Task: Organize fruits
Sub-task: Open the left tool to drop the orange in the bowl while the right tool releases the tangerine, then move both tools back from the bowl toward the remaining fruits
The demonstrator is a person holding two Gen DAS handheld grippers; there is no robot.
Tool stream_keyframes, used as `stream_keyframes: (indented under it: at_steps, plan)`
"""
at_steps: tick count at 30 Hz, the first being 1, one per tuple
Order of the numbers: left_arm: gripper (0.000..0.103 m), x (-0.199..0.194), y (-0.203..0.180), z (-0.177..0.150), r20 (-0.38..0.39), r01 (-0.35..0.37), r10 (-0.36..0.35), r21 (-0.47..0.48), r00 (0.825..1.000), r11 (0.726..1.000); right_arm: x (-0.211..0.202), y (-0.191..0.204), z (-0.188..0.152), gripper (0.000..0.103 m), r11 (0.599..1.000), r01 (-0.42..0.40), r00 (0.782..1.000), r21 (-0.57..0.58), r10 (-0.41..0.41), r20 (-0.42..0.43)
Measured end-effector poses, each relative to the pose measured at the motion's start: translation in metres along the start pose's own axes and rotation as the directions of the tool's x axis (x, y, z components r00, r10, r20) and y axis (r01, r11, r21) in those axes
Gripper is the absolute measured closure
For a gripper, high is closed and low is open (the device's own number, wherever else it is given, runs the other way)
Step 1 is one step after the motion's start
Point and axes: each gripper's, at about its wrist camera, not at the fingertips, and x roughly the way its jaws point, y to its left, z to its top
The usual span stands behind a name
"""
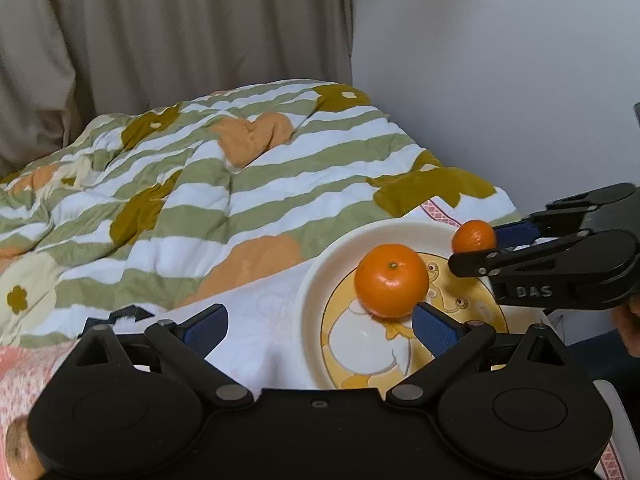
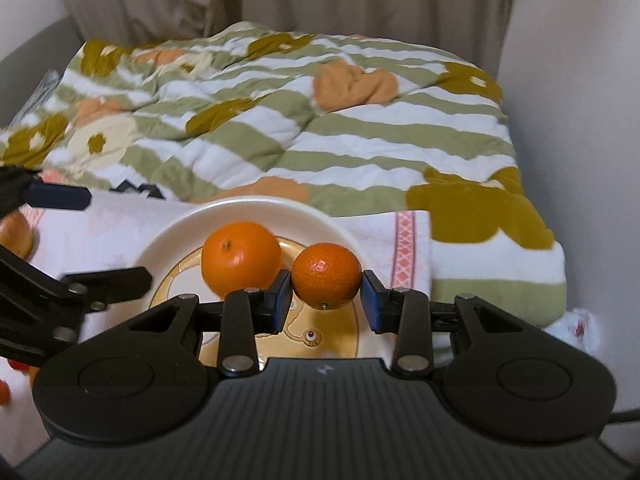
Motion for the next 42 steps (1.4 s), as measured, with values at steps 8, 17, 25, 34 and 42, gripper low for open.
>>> stream_keyframes:
  at_steps: [8,17,25,34,42]
  plan:
    - [0.003,-0.007,0.004,-0.013,-0.011,-0.010,0.010,-0.027,1.000,1.000,0.008,0.004,-0.008,0.036,0.999,-0.005,1.000,-0.035,0.006,0.005]
    - [0.003,-0.024,-0.002,-0.020,0.003,-0.017,0.017,-0.042,1.000,0.999,-0.019,0.008,-0.019,0.000,0.999,0.036,0.998,-0.040,-0.034,0.055]
    - [0.003,-0.061,-0.014,-0.026,0.057,-0.046,0.050,-0.059,0.997,0.997,-0.069,0.006,-0.027,0.000,0.998,0.054,0.995,0.028,-0.056,0.084]
    - [0.003,-0.125,-0.029,-0.048,0.140,-0.080,0.096,-0.115,0.986,0.990,-0.141,0.013,-0.043,0.000,0.993,0.068,0.988,0.094,-0.080,0.132]
    - [0.003,-0.187,-0.030,-0.080,0.178,-0.158,0.195,-0.201,0.965,0.967,-0.195,0.042,-0.060,0.000,0.998,0.025,0.986,0.051,-0.033,0.162]
